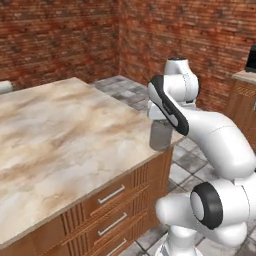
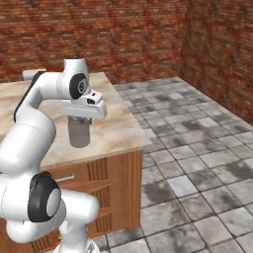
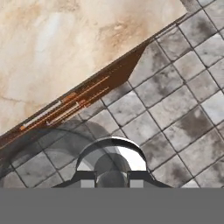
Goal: Pick the jar and bowl and place them in the sink. Then turn on the water.
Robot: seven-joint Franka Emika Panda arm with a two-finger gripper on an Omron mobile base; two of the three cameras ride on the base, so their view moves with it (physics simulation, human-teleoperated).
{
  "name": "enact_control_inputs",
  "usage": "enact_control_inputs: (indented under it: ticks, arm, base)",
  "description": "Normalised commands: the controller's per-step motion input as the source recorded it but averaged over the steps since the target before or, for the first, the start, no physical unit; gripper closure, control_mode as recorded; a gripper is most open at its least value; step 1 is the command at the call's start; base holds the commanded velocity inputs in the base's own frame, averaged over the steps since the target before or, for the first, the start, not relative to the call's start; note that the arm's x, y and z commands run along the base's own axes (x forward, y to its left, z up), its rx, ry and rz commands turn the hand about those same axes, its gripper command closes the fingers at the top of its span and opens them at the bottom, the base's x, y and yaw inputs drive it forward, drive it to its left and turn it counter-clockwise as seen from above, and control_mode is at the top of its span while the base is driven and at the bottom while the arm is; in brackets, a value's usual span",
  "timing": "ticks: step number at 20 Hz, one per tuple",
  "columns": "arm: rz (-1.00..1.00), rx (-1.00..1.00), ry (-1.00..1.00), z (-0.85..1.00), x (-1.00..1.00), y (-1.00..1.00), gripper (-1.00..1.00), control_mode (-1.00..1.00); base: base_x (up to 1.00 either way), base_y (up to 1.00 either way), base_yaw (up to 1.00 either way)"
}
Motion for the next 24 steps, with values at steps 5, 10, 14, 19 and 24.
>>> enact_control_inputs:
  ticks: [5, 10, 14, 19, 24]
  arm:
    - [0.0, 0.0, 0.0, 0.0, 0.0, 0.0, 1.0, 1.0]
    - [0.0, 0.0, 0.0, 0.0, 0.0, 0.0, 1.0, 1.0]
    - [0.0, 0.0, 0.0, 0.0, 0.0, 0.0, 1.0, 1.0]
    - [0.0, 0.0, 0.0, 0.0, 0.0, 0.0, 1.0, 1.0]
    - [0.0, 0.0, 0.0, 0.0, 0.0, 0.0, 1.0, 1.0]
  base:
    - [0.0, -0.05, -0.47]
    - [0.0, -0.09, -0.46]
    - [0.0, -0.1, -0.46]
    - [0.0, -0.13, -0.47]
    - [0.0, -0.08, -0.47]
